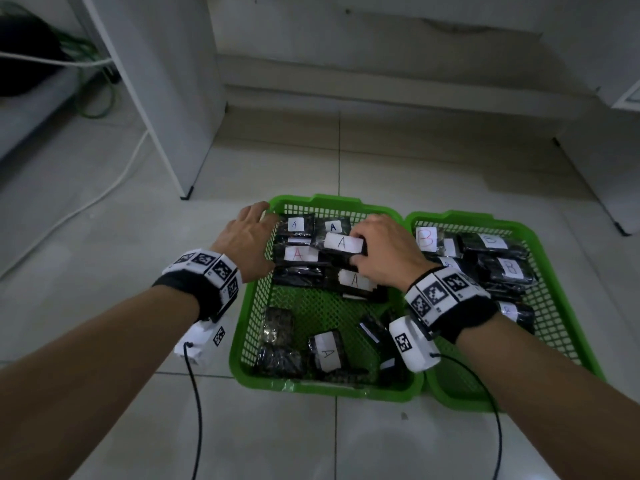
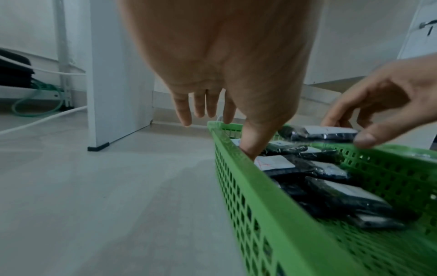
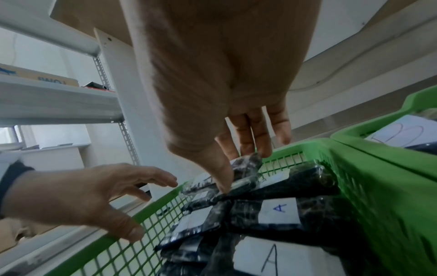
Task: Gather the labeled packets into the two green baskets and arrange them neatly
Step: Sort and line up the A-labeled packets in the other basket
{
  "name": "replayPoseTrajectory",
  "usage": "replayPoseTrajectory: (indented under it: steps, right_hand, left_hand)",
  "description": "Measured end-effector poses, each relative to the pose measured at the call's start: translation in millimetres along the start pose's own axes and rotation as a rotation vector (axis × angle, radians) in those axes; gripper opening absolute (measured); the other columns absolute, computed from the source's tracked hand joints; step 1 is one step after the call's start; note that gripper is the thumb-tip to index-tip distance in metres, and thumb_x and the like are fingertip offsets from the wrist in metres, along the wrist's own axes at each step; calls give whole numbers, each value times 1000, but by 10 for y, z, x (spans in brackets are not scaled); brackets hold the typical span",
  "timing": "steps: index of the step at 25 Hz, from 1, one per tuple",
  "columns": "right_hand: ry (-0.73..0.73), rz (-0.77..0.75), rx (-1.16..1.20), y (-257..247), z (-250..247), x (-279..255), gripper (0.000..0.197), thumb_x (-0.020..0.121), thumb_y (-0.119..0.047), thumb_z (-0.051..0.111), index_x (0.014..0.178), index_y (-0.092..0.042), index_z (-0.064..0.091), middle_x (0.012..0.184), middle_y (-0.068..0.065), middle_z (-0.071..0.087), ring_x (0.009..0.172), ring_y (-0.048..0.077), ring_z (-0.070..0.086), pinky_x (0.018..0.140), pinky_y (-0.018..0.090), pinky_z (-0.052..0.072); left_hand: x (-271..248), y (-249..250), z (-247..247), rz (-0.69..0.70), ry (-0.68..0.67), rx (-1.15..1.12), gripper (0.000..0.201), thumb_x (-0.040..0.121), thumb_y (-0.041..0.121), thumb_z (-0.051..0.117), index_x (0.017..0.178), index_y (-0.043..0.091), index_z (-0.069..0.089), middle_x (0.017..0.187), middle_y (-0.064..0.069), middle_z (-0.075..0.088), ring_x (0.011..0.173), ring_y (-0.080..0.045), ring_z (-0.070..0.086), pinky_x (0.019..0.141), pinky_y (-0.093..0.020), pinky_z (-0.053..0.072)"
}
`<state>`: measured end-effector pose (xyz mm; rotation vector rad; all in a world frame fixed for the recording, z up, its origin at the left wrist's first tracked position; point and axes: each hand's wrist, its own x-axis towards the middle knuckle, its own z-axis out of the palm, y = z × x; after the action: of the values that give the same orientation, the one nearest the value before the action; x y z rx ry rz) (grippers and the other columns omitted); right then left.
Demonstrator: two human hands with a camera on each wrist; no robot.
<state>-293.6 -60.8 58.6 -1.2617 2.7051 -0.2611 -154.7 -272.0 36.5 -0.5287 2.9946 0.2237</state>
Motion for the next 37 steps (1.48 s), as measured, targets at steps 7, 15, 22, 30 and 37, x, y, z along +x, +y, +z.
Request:
replayPoseTrajectory:
  steps: [7, 15, 22, 30, 37]
  right_hand:
    - [47, 32, 31, 87, 25, 90, 31, 86, -27, 77, 115, -17, 70, 110, -1, 60, 110, 20, 52, 87, 25, 37]
    - [17, -160, -77, -495, 303, 319, 16, 79, -14, 77, 93, -15, 70, 96, -3, 59, 92, 16, 42, 78, 27, 32]
    - [26, -134, 8, -496, 413, 416, 11, 81, -8, 77, 90, -11, 72, 90, -1, 56, 91, 19, 51, 76, 22, 31]
    - [-341, -208, 173, -776, 488, -104, 34, 87, -24, 77, 116, -11, 67, 110, 4, 67, 102, 23, 66, 75, 28, 52]
    - [-615, -226, 50, -859, 579, -102, 54, 92, -40, 71, 133, -9, 55, 121, 7, 57, 107, 24, 55, 73, 29, 45]
  left_hand:
    - [200, 69, -6, -14, -88, -64, 80, 72, 26, 82, 140, 16, 41, 146, -4, 40, 123, -25, 54, 99, -39, 52]
    - [97, -94, 87, 31, -60, -265, 93, 66, 20, 87, 146, 21, 40, 165, 2, 16, 143, -22, 37, 113, -35, 35]
    - [87, -90, 105, 89, -57, -26, 52, 79, 35, 75, 128, 30, 59, 166, -2, 8, 153, -25, -2, 121, -56, 18]
    - [-139, -29, 88, 175, 201, -64, 20, 76, 20, 64, 96, 22, 68, 120, 0, 62, 118, -24, 47, 99, -42, 41]
    - [-305, -50, 136, 146, 204, -363, 20, 83, 5, 59, 83, 21, 70, 88, 7, 68, 80, -11, 58, 80, -31, 52]
